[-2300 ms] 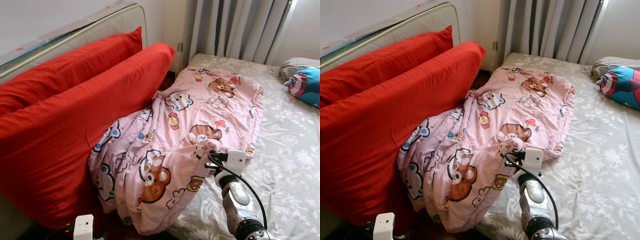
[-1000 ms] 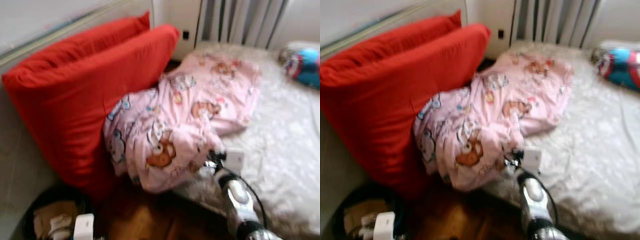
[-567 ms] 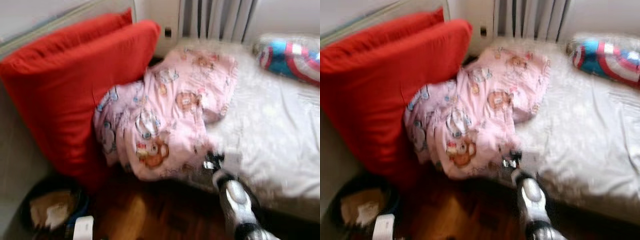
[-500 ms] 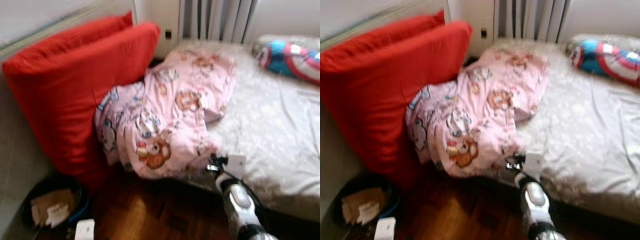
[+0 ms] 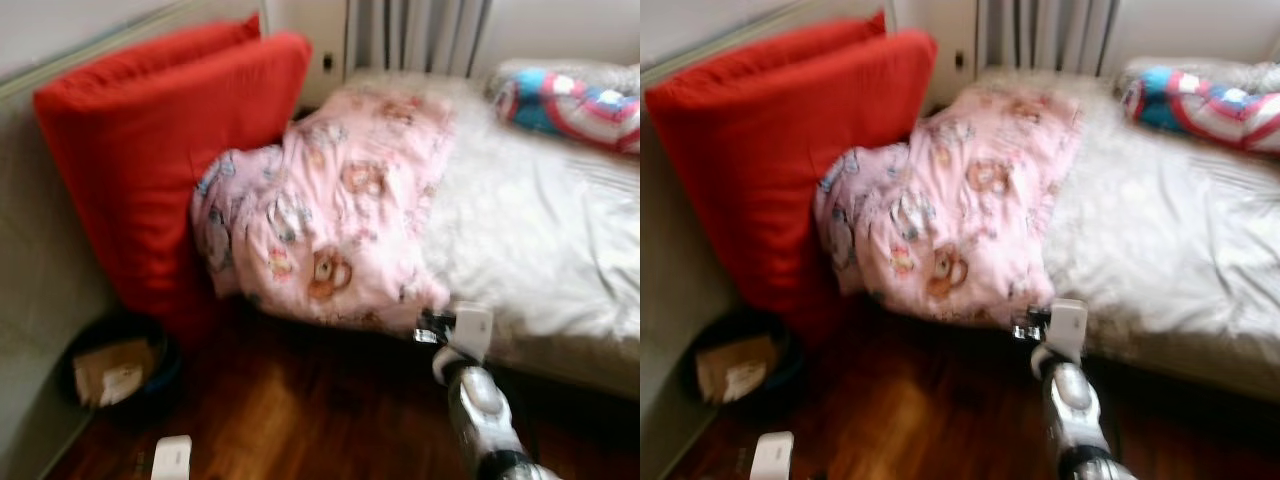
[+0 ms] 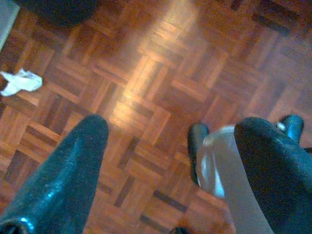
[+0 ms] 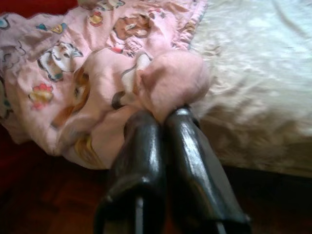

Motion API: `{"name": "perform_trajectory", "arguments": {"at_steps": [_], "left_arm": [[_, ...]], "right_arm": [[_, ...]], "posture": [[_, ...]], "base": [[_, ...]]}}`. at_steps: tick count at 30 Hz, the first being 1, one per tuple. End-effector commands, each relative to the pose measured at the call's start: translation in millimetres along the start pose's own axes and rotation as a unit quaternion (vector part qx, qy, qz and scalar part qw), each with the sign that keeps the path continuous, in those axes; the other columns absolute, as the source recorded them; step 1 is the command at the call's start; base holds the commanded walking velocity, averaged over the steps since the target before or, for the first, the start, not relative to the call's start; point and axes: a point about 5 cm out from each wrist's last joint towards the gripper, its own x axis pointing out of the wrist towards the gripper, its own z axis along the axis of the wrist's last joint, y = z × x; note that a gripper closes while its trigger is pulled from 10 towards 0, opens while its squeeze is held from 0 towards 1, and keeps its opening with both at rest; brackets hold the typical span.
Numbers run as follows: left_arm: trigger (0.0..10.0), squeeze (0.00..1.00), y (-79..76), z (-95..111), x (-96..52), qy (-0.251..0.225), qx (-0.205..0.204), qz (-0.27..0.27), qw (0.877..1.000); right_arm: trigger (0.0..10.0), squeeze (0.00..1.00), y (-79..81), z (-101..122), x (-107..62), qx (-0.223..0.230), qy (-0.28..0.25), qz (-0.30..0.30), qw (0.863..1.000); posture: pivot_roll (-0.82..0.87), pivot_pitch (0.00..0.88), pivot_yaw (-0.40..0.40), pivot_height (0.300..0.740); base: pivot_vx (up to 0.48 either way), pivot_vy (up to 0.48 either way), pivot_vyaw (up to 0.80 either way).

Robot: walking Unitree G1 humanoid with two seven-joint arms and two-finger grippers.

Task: Clean up the room

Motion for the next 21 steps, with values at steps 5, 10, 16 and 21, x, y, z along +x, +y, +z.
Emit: {"name": "perform_trajectory", "arguments": {"at_steps": [5, 10, 16, 21], "left_arm": [[10.0, 0.00, 2.5, -4, -0.8, 0.013, 0.003, 0.000, 1.000], [10.0, 0.00, 0.4, -5, -0.8, 0.015, 0.009, -0.004, 1.000], [10.0, 0.00, 0.4, -5, -0.7, 0.015, 0.014, -0.007, 1.000], [10.0, 0.00, 0.8, -5, -0.7, 0.016, 0.016, -0.008, 1.000]], "right_arm": [[10.0, 0.00, -0.6, -17, -4.0, -0.030, 0.064, -0.022, 0.997], [10.0, 0.00, -0.1, -22, -5.3, -0.040, 0.080, -0.018, 0.996], [10.0, 0.00, -0.5, -26, -7.0, -0.046, 0.097, -0.024, 0.994], [10.0, 0.05, 0.1, -27, -6.9, -0.047, 0.100, -0.024, 0.994]], "posture": [[-0.06, 0.054, 0.014, 0.740], [-0.06, 0.053, 0.014, 0.740], [-0.06, 0.054, 0.014, 0.740], [-0.06, 0.052, 0.015, 0.740]], "base": [[0.000, 0.000, 0.00], [0.000, 0.000, 0.00], [0.000, 0.000, 0.00], [0.000, 0.000, 0.00]]}}
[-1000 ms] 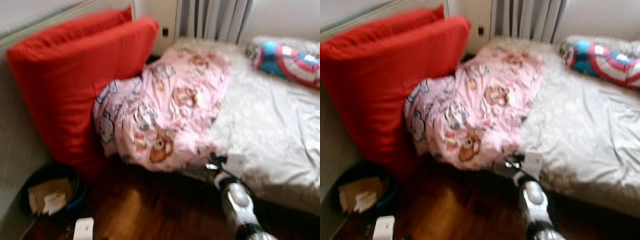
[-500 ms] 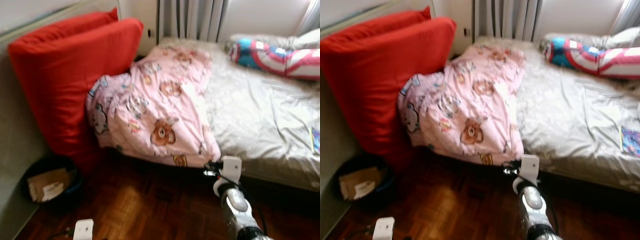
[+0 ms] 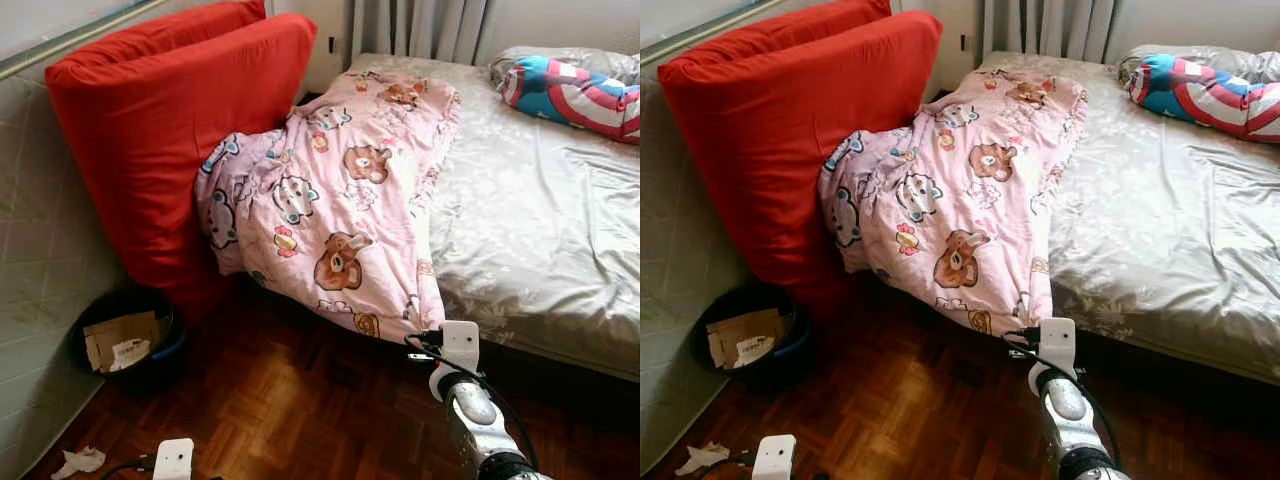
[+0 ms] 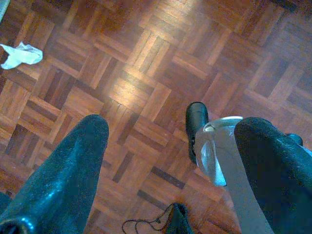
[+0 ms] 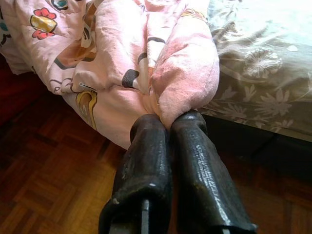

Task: Clean up the room

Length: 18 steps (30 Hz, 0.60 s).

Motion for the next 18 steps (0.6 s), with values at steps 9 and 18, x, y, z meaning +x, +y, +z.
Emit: {"name": "perform_trajectory", "arguments": {"at_steps": [9, 18], "left_arm": [[10.0, 0.00, 3.3, -4, -0.8, 0.011, 0.011, -0.002, 1.000], [10.0, 0.00, 3.3, -3, -0.8, 0.012, 0.012, -0.005, 1.000]], "right_arm": [[10.0, 0.77, 1.3, -11, -1.8, -0.013, 0.040, 0.001, 0.999], [10.0, 1.00, -0.1, -22, -5.2, -0.022, 0.072, 0.005, 0.997]], "posture": [[-0.06, 0.049, 0.014, 0.740], [-0.06, 0.052, 0.013, 0.740]], "base": [[0.000, 0.000, 0.00], [0.000, 0.000, 0.00]]}}
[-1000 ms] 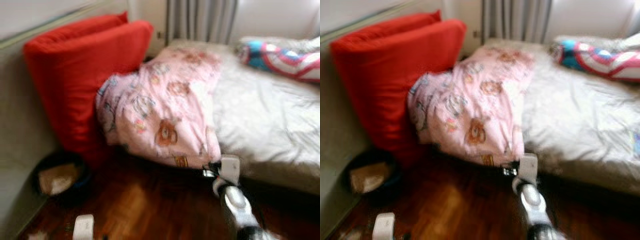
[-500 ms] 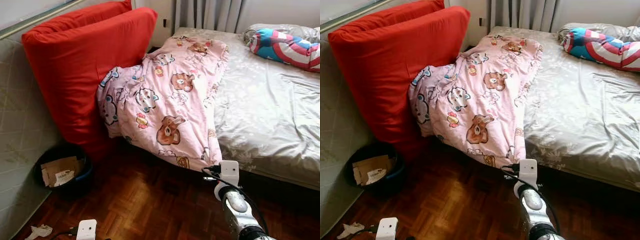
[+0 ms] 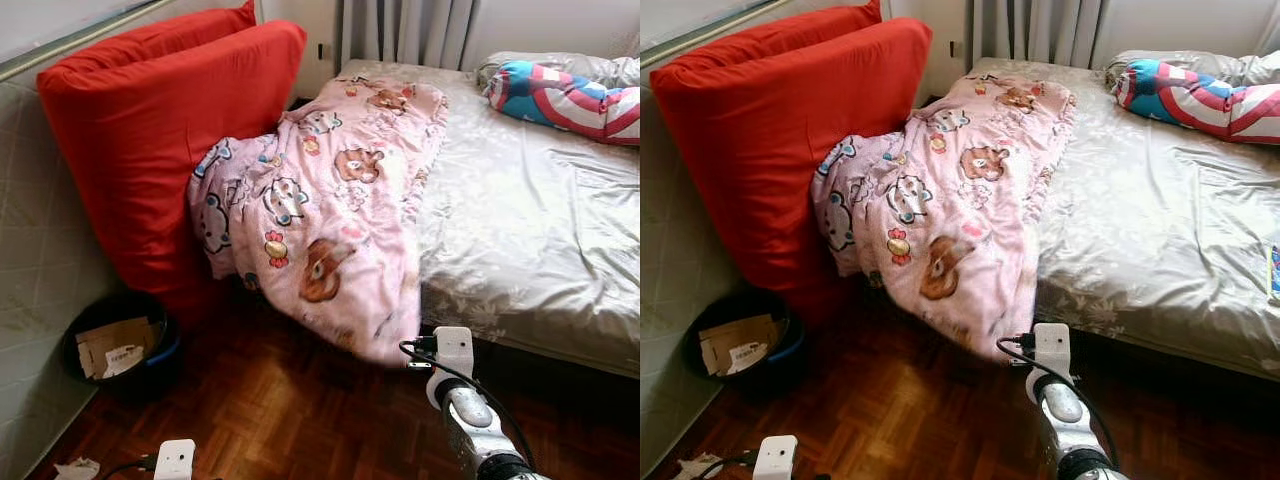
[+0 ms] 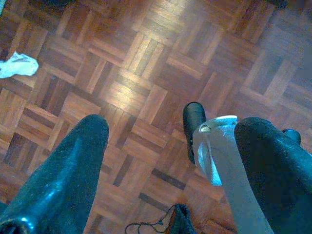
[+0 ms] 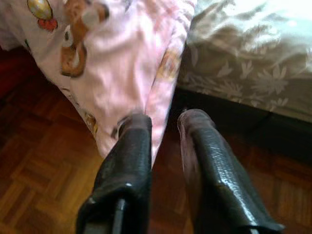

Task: Clean up the room

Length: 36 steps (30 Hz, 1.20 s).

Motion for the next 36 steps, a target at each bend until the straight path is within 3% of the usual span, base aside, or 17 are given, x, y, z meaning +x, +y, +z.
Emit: {"name": "perform_trajectory", "arguments": {"at_steps": [1, 4, 7, 8, 9, 10, 11, 12, 16, 24, 32, 36], "left_arm": [[10.0, 0.00, 3.8, -3, -0.8, 0.009, 0.002, 0.002, 1.000], [10.0, 0.00, 4.1, -3, -0.8, 0.009, 0.002, 0.002, 1.000], [10.0, 0.00, 4.0, -3, -0.8, 0.009, 0.003, 0.002, 1.000], [10.0, 0.00, 3.7, -3, -0.8, 0.009, 0.003, 0.001, 1.000], [10.0, 0.00, 3.7, -3, -0.8, 0.009, 0.003, 0.001, 1.000], [10.0, 0.00, 3.6, -3, -0.7, 0.009, 0.003, 0.001, 1.000], [10.0, 0.00, 3.7, -3, -0.7, 0.009, 0.003, 0.001, 1.000], [10.0, 0.00, 3.7, -3, -0.8, 0.009, 0.002, 0.001, 1.000], [10.0, 0.00, 2.9, -2, -0.5, 0.009, 0.003, -0.001, 1.000], [10.0, 0.00, 1.4, -1, 0.1, 0.013, 0.008, -0.004, 1.000], [10.0, 0.00, -0.7, -3, -0.1, 0.016, 0.016, -0.007, 1.000], [10.0, 0.00, -3.2, -4, 0.0, 0.017, 0.019, -0.011, 1.000]], "right_arm": [[10.0, 1.00, -0.6, -12, -3.3, -0.008, 0.026, 0.003, 1.000], [10.0, 1.00, -2.2, -16, -4.9, -0.009, 0.034, 0.001, 0.999], [10.0, 1.00, -15.3, -32, -11.8, -0.008, 0.063, -0.008, 0.998], [10.0, 0.85, -19.5, -43, -16.6, -0.008, 0.086, -0.012, 0.996], [10.0, 0.85, -19.5, -43, -16.6, -0.008, 0.086, -0.012, 0.996], [10.0, 0.24, -21.1, -50, -19.8, -0.007, 0.098, -0.011, 0.995], [10.0, 0.24, -21.7, -53, -21.2, -0.007, 0.103, -0.011, 0.995], [10.0, 0.00, -27.3, -68, -29.2, -0.006, 0.126, -0.011, 0.992], [10.0, 0.00, -36.8, -89, -43.0, -0.017, 0.166, -0.015, 0.986], [10.0, 0.00, -50.9, -129, -73.1, 0.003, 0.234, -0.040, 0.971], [10.0, 0.00, -52.9, -136, -80.1, 0.026, 0.237, -0.053, 0.970], [10.0, 0.00, -53.0, -123, -70.1, 0.024, 0.215, -0.046, 0.975]], "posture": [[-0.05, 0.053, 0.013, 0.740], [-0.06, 0.053, 0.013, 0.740], [-0.06, 0.053, 0.013, 0.740], [-0.06, 0.052, 0.012, 0.740], [-0.06, 0.052, 0.012, 0.740], [-0.06, 0.052, 0.012, 0.740], [-0.06, 0.052, 0.012, 0.740], [-0.06, 0.052, 0.012, 0.740], [-0.06, 0.048, 0.012, 0.740], [-0.05, 0.040, 0.009, 0.740], [-0.06, 0.039, 0.011, 0.740], [-0.06, 0.033, 0.011, 0.740]], "base": [[0.000, 0.000, 0.00], [0.000, 0.000, 0.00], [0.000, 0.000, 0.00], [0.000, 0.000, 0.00], [0.000, 0.000, 0.00], [0.000, 0.000, 0.00], [0.000, 0.000, 0.00], [0.000, 0.000, 0.00], [0.000, 0.000, 0.00], [0.000, 0.000, 0.00], [0.000, 0.000, 0.00], [0.000, 0.000, 0.00]]}}
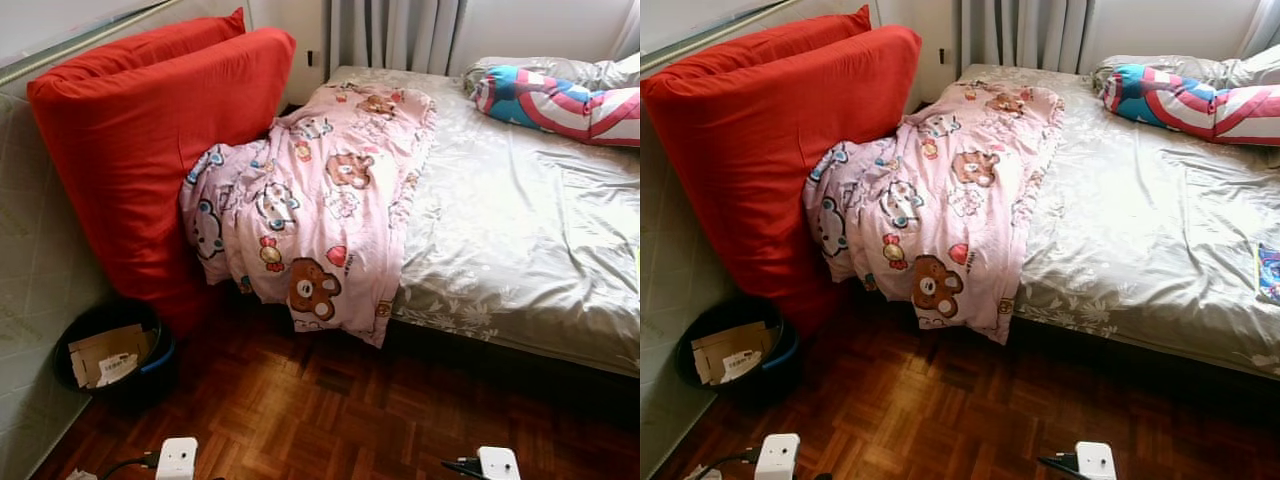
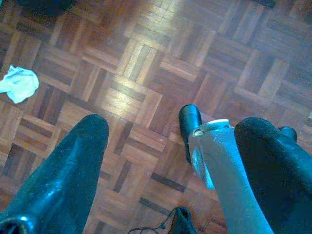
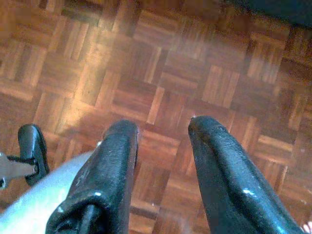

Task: Clean up the room

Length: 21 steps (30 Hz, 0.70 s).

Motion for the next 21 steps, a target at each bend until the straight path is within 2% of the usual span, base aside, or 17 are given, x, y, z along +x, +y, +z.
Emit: {"name": "perform_trajectory", "arguments": {"at_steps": [1, 3, 7, 15, 21], "left_arm": [[10.0, 0.00, -0.2, -6, -0.8, 0.015, 0.008, -0.002, 1.000], [10.0, 0.00, -0.6, -6, -0.7, 0.018, 0.014, -0.005, 1.000], [10.0, 0.00, -1.7, -6, -0.6, 0.021, 0.019, -0.008, 1.000], [10.0, 0.00, -2.0, -7, -0.7, 0.024, 0.024, -0.011, 0.999], [10.0, 0.00, -1.3, -7, -0.7, 0.027, 0.029, -0.010, 0.999]], "right_arm": [[10.0, 0.00, -0.8, 3, 0.2, 0.008, -0.007, 0.000, 1.000], [10.0, 0.00, -2.1, 3, 0.0, 0.018, -0.010, -0.001, 1.000], [10.0, 0.00, -7.2, 17, 2.4, 0.021, -0.017, -0.005, 1.000], [10.0, 0.00, -8.5, 13, 1.7, 0.025, -0.010, -0.006, 1.000], [10.0, 0.00, 3.3, 14, 3.5, 0.025, -0.012, 0.003, 1.000]], "posture": [[-0.06, 0.033, 0.011, 0.740], [-0.06, 0.031, 0.013, 0.740], [-0.06, 0.026, 0.015, 0.740], [-0.06, 0.015, 0.018, 0.740], [-0.07, 0.004, 0.021, 0.740]], "base": [[0.000, 0.000, 0.00], [0.000, 0.000, 0.00], [0.000, 0.000, 0.00], [0.000, 0.000, 0.00], [0.000, 0.000, 0.00]]}}
